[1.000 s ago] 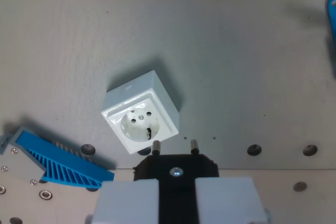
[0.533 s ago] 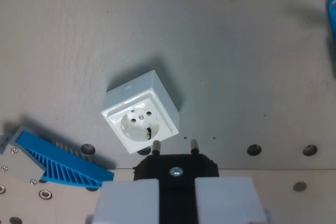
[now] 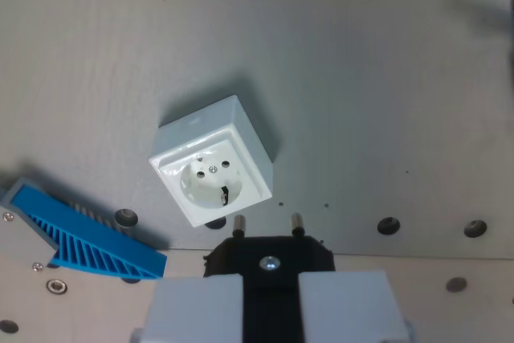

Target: Move above the white socket

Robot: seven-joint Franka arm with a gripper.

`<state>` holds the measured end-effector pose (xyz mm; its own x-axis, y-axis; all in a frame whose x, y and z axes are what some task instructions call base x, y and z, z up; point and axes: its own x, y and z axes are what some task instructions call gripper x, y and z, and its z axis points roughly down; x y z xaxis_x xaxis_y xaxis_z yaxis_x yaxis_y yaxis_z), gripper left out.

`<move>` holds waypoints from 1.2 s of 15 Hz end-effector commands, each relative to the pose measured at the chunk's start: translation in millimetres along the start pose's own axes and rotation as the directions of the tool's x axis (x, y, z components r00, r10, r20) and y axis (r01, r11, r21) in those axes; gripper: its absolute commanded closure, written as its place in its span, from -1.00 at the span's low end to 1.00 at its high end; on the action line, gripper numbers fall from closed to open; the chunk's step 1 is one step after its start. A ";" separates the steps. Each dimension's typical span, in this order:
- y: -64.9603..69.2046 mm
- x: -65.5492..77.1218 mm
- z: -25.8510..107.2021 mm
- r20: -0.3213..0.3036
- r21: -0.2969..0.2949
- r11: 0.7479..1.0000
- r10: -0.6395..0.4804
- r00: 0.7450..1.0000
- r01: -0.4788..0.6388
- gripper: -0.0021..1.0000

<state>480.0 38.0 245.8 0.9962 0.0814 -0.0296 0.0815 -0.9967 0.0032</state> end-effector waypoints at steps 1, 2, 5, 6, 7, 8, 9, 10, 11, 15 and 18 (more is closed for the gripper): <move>-3.9 -7.9 17.3 -0.064 -0.004 0.995 -0.101 0.993 0.101 1.00; -5.3 -11.2 22.5 -0.072 -0.006 0.993 -0.117 0.991 0.117 1.00; -9.9 -22.6 38.4 -0.089 -0.015 0.984 -0.177 0.980 0.177 1.00; -11.3 -26.1 43.8 -0.090 -0.017 0.981 -0.192 0.977 0.191 1.00; -12.8 -29.6 49.1 -0.095 -0.019 0.979 -0.203 0.975 0.202 1.00; -14.2 -33.0 54.5 -0.087 -0.021 0.976 -0.218 0.972 0.217 1.00; -15.8 -36.5 59.8 -0.083 -0.023 0.972 -0.234 0.969 0.233 1.00; -17.3 -39.9 65.1 -0.083 -0.025 0.969 -0.248 0.965 0.247 1.00; -19.1 -43.6 70.5 -0.082 -0.026 0.966 -0.258 0.963 0.257 1.00; -25.6 -54.8 91.5 -0.078 -0.031 0.956 -0.294 0.953 0.292 1.00; -29.3 -60.4 107.1 -0.072 -0.033 0.950 -0.311 0.948 0.309 1.00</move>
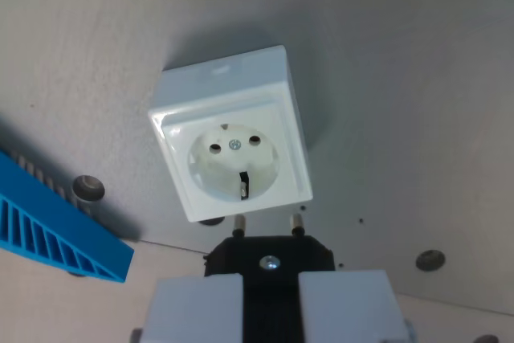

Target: Move above the white socket

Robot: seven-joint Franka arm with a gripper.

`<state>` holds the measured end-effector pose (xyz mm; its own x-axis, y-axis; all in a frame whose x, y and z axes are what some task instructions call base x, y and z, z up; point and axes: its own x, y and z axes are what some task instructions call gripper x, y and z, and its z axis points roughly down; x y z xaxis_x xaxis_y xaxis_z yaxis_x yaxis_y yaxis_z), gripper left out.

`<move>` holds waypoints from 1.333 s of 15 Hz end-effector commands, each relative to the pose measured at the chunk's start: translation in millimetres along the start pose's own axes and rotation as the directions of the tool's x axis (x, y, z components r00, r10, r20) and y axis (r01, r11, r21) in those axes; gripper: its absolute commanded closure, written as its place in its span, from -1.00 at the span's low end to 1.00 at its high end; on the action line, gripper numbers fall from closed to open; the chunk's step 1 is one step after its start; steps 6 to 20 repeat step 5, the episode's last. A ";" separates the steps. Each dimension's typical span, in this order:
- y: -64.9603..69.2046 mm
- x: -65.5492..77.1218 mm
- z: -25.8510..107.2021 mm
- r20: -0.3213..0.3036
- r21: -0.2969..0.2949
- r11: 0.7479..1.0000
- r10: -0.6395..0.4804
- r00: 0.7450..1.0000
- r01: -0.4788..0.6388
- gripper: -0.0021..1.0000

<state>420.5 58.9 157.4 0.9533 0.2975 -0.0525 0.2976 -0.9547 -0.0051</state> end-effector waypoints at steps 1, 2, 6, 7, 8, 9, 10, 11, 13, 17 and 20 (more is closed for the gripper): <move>-5.8 -5.3 22.3 -0.098 -0.038 0.995 -0.098 0.990 0.094 1.00; -6.9 -6.3 27.5 -0.097 -0.040 0.995 -0.097 0.991 0.093 1.00; -9.8 -9.4 39.0 -0.097 -0.044 0.995 -0.094 0.991 0.091 1.00; -9.8 -9.4 39.0 -0.097 -0.044 0.995 -0.094 0.991 0.091 1.00; -9.8 -9.4 39.0 -0.097 -0.044 0.995 -0.094 0.991 0.091 1.00; -9.8 -9.4 39.0 -0.097 -0.044 0.995 -0.094 0.991 0.091 1.00; -9.8 -9.4 39.0 -0.097 -0.044 0.995 -0.094 0.991 0.091 1.00; -9.8 -9.4 39.0 -0.097 -0.044 0.995 -0.094 0.991 0.091 1.00; -9.8 -9.4 39.0 -0.097 -0.044 0.995 -0.094 0.991 0.091 1.00; -9.8 -9.4 39.0 -0.097 -0.044 0.995 -0.094 0.991 0.091 1.00; -9.8 -9.4 39.0 -0.097 -0.044 0.995 -0.094 0.991 0.091 1.00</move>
